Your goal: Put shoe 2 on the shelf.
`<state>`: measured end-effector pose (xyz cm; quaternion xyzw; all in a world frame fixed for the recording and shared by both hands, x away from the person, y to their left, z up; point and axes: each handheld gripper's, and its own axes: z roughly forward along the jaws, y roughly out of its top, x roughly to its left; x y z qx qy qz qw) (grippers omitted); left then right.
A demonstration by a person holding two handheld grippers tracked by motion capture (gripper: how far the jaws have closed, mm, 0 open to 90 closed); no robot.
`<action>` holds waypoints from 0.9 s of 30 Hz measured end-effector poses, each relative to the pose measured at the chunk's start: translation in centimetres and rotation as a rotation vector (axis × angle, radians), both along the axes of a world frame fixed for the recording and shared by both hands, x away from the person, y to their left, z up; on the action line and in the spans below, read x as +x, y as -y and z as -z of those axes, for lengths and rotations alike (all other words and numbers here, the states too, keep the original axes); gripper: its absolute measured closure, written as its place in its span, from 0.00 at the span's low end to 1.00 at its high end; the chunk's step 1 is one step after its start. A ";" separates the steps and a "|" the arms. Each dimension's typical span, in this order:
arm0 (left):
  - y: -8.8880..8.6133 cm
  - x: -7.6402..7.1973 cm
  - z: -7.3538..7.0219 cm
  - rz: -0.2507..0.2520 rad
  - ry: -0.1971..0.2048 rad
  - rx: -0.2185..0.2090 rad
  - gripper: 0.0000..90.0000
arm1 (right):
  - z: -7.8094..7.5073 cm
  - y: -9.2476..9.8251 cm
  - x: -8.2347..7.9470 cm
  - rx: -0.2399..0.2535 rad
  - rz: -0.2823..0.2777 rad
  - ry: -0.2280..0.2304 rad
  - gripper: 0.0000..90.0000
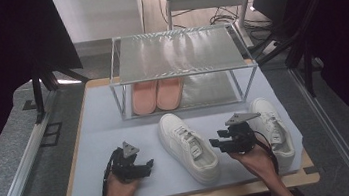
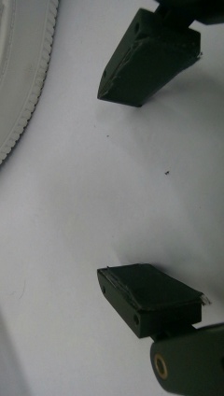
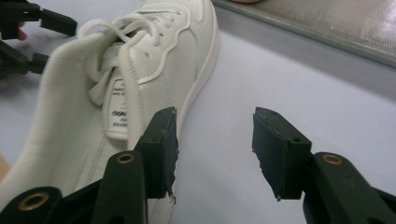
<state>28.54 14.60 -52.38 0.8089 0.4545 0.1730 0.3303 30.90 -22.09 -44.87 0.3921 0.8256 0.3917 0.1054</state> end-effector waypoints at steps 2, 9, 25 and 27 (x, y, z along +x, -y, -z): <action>0.0 0.0 0.0 -0.002 0.000 -0.003 0.15 | -0.3 0.2 -0.4 0.009 -0.003 -0.004 0.54; 0.0 0.0 0.0 0.000 0.000 0.000 0.15 | -1.2 0.0 -1.4 0.020 -0.051 -0.015 0.51; 0.0 0.0 0.0 -0.001 0.000 -0.002 0.15 | 0.4 -2.7 0.2 -0.068 -0.103 -0.139 0.66; 0.0 0.0 0.0 0.000 0.000 -0.001 0.15 | 0.5 -3.0 0.4 -0.073 -0.110 -0.143 0.68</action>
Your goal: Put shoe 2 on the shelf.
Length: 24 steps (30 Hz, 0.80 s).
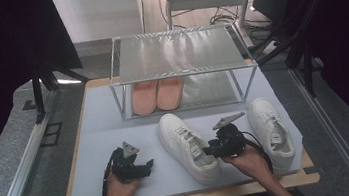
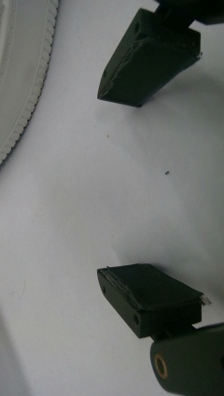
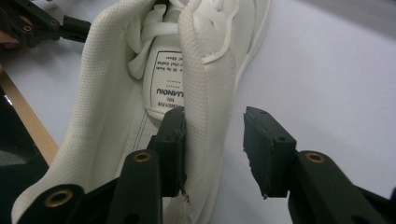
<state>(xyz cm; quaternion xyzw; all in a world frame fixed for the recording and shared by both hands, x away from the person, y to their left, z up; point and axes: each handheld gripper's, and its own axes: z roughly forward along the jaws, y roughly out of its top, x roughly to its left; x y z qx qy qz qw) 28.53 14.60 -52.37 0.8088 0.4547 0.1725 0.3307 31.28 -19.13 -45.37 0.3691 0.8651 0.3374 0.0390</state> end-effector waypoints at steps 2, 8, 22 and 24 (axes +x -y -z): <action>0.0 0.0 0.0 0.001 0.002 0.002 0.15 | 0.0 -0.2 0.1 -0.002 -0.010 -0.010 0.73; 0.0 0.0 0.0 0.005 0.001 0.005 0.15 | -0.2 -0.4 0.4 -0.008 -0.010 -0.047 0.84; 0.0 0.0 0.0 0.003 -0.002 0.003 0.15 | 0.6 1.8 1.8 0.210 0.075 -0.213 0.92; 0.0 0.0 0.0 0.003 -0.001 0.003 0.15 | 0.6 2.0 1.9 0.239 0.086 -0.232 0.92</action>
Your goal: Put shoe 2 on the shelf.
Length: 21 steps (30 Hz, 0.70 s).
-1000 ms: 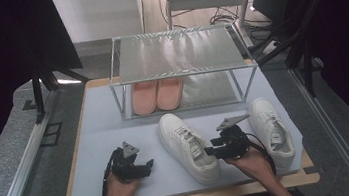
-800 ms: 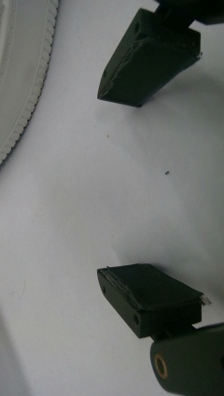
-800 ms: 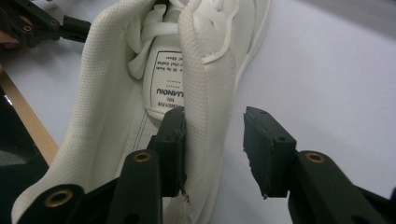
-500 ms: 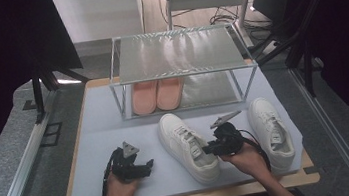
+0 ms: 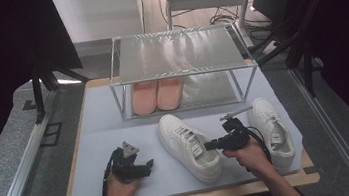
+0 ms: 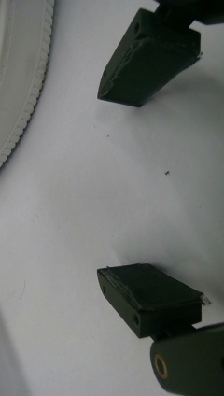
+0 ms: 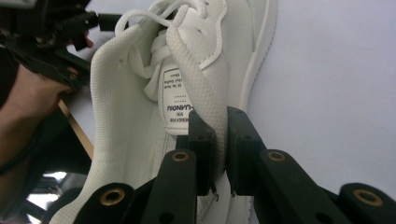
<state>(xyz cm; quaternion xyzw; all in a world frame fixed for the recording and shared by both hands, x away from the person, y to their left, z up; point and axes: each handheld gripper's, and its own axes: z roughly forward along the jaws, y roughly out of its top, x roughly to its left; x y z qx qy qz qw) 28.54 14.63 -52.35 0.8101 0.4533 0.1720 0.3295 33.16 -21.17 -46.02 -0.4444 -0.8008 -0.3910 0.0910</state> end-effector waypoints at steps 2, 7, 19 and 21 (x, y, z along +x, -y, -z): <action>0.0 0.0 0.0 0.000 0.000 0.000 0.15 | -0.1 0.2 0.1 0.034 0.010 -0.016 0.92; 0.0 0.0 0.0 0.000 0.000 0.000 0.15 | -0.5 0.6 0.3 0.120 0.020 -0.054 0.93; 0.0 0.0 0.0 0.000 0.000 -0.001 0.15 | -2.0 0.6 0.6 0.227 0.012 -0.059 0.93; 0.0 0.0 0.0 0.001 0.001 0.001 0.15 | -2.3 0.7 0.7 0.239 0.016 -0.055 0.93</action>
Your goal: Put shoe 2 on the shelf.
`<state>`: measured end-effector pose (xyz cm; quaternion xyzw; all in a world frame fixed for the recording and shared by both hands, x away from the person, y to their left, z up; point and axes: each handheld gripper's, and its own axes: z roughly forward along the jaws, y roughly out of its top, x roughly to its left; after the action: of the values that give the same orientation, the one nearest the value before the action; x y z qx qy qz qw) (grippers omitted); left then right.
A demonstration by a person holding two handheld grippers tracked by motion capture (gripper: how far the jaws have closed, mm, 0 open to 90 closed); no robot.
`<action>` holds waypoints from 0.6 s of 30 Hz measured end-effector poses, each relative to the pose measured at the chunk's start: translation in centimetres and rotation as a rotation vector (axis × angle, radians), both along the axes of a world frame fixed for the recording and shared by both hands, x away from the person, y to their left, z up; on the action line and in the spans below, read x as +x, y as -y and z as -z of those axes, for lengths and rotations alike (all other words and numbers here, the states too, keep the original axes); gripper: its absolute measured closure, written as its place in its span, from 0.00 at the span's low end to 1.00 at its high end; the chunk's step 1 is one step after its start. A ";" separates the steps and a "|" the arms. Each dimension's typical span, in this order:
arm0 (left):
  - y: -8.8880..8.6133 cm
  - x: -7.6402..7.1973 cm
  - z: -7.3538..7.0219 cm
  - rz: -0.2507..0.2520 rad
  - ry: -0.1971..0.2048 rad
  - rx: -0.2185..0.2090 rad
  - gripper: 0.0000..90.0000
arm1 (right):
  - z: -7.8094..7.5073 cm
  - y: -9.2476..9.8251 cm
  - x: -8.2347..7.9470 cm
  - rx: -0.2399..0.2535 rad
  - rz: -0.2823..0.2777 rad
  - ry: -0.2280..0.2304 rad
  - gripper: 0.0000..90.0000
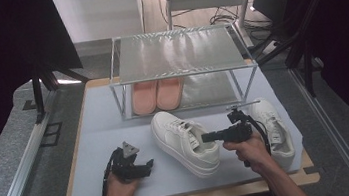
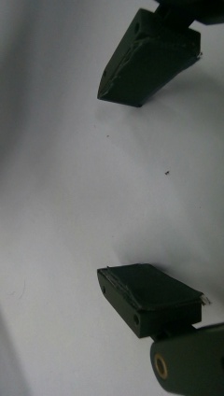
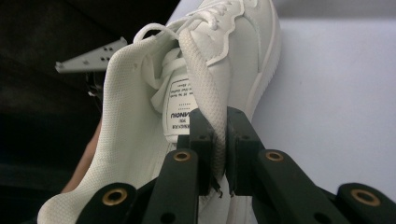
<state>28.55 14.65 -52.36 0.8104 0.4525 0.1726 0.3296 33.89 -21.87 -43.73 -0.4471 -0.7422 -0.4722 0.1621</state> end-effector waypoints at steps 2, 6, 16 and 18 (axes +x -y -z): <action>0.0 0.0 0.0 0.001 0.000 0.001 0.15 | -0.3 0.1 0.1 0.022 0.007 -0.001 0.93; 0.0 0.0 0.0 -0.002 0.002 -0.003 0.15 | -1.0 0.5 0.5 0.064 0.010 -0.007 0.93; 0.0 0.0 0.0 -0.002 0.002 -0.001 0.15 | -2.6 0.7 1.0 0.131 0.000 -0.005 0.93; 0.0 0.0 0.0 -0.002 0.002 -0.001 0.15 | -2.9 0.6 1.1 0.145 -0.004 -0.007 0.93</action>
<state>28.56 14.63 -52.38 0.8095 0.4531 0.1736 0.3306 35.02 -22.51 -40.86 -0.4342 -0.7064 -0.5229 0.1976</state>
